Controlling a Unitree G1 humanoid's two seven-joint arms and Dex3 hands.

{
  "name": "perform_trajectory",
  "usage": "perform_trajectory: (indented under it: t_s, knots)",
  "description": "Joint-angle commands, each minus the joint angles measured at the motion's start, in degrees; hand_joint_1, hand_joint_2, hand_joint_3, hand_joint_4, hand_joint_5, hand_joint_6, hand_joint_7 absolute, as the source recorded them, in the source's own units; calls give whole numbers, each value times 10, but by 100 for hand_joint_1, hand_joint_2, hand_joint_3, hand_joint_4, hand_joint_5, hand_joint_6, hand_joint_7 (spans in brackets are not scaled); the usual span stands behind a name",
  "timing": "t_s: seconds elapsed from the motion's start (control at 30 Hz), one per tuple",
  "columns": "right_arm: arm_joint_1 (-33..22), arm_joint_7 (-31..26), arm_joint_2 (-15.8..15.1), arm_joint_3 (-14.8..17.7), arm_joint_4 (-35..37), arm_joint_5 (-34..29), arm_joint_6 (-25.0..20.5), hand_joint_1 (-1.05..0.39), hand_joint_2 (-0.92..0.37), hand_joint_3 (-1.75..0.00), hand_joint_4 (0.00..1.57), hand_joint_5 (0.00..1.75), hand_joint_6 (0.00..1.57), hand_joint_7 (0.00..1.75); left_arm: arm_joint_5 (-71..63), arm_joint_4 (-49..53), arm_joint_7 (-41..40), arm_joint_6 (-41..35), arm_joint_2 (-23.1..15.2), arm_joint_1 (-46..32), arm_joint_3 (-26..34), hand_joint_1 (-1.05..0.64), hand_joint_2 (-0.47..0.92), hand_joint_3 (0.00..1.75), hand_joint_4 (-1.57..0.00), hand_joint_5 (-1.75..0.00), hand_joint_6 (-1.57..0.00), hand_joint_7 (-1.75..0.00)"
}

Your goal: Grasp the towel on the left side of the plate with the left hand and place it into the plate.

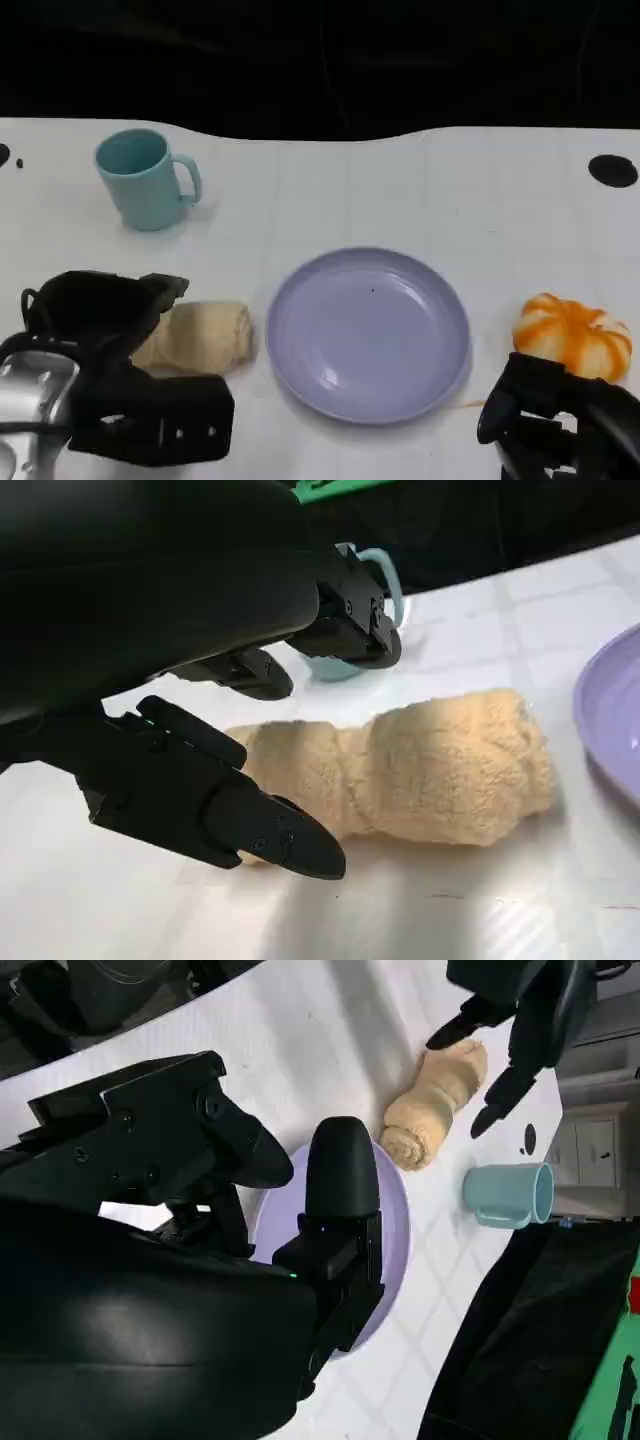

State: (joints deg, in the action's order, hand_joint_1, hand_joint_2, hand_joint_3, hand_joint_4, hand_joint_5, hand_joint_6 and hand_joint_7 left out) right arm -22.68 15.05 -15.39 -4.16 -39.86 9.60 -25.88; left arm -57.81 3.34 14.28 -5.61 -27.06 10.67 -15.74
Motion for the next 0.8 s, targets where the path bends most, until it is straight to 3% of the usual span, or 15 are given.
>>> perform_trajectory:
  t_s: [0.03,0.23,0.43,0.5,0.53,0.57,0.63,0.67,0.7,0.73,0.77,0.8]
  knots:
    - [-5,-3,-4,5,-7,0,-7,-9,-70,-98,66,175,57,155,-3,93,-26,-6,9,48,-30,-50,85,1,-49,-7,-41,0]
    - [-10,-2,-5,5,-11,-1,-3,-8,-70,-98,67,175,57,155,15,227,-79,15,28,107,-67,-43,86,0,-55,-6,-41,0]
    - [-13,-5,-4,3,-20,-2,-9,-8,-71,-98,68,175,58,155,50,341,-134,48,45,147,-87,-31,92,3,-73,-12,-46,-2]
    - [-12,-6,-4,2,-21,-3,-11,-8,-71,-98,68,175,58,155,59,371,-164,65,47,155,-93,-28,92,16,-83,-40,-69,-5]
    - [-12,-6,-4,2,-21,-2,-11,-8,-71,-98,68,175,58,155,62,390,-193,78,48,157,-95,-27,92,19,-84,-45,-74,-5]
    - [-12,-7,-4,1,-20,-2,-11,-8,-71,-98,68,175,58,155,65,405,-219,90,48,159,-98,-27,92,21,-91,-66,-92,-11]
    - [-11,-8,-4,0,-20,-3,-11,-8,-71,-98,69,175,58,155,67,428,-260,107,47,162,-104,-28,92,12,-84,-133,-114,-11]
    - [-10,-8,-4,0,-20,-4,-11,-9,-71,-98,69,175,58,155,68,434,-286,115,46,160,-106,-28,92,10,-82,-145,-117,-11]
    - [-9,-8,-5,0,-20,-4,-11,-9,-71,-98,69,175,58,155,67,437,-310,123,43,157,-109,-27,92,10,-81,-159,-116,-33]
    - [-8,-8,-4,1,-20,-2,-12,-9,-71,-98,69,175,58,155,65,437,-332,129,39,155,-113,-26,92,10,-80,-168,-97,-74]
    - [-8,-7,-4,1,-19,1,-12,-8,-70,-99,69,175,58,155,65,432,-359,140,34,150,-114,-25,92,11,-80,-171,-89,-91]
    - [-7,-6,-3,2,-18,2,-12,-8,-70,-99,69,175,59,155,66,425,-379,148,30,145,-114,-23,92,16,-83,-173,-78,-126]
